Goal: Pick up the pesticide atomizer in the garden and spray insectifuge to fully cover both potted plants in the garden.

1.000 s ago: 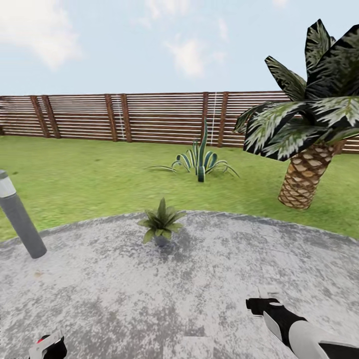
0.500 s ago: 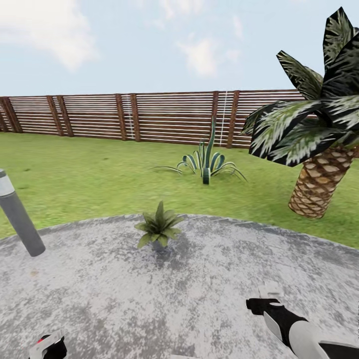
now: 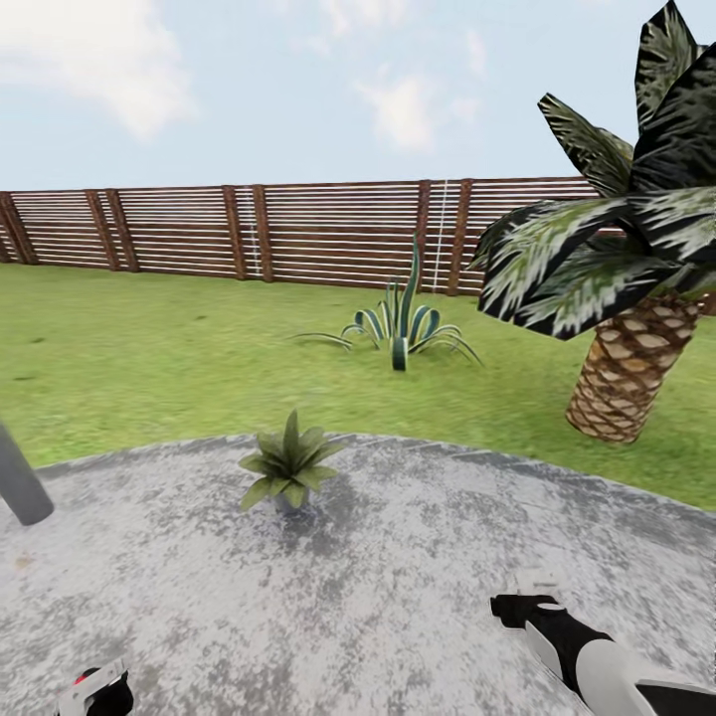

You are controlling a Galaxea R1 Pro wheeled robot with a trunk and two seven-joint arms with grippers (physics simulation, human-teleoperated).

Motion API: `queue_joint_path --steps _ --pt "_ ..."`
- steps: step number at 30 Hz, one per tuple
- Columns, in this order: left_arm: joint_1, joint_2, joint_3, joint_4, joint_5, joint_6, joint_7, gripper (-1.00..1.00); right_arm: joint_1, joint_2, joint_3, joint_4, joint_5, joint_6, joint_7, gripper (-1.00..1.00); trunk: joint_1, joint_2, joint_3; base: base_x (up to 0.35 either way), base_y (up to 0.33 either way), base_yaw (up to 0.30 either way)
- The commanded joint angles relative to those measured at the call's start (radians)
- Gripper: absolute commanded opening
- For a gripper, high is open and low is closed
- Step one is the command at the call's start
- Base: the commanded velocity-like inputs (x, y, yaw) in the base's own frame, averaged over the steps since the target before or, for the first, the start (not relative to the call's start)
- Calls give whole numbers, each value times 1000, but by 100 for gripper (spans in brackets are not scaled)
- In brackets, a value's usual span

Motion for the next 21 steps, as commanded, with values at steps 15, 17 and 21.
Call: queue_joint_path --steps 15,17,21 --pt "-1 0 8 0 -4 -3 -8 -100 0 0 -8 -1 9 2 -1 100 0 0 -1 170 -279 210" --pt "-1 0 8 0 -4 -3 -8 -100 0 0 -8 -1 9 2 -1 100 0 0 -1 152 -285 252" --pt "-1 0 8 -1 -4 -3 -8 -100 0 0 -8 -1 9 2 -1 100 0 0 -1 144 -287 252"
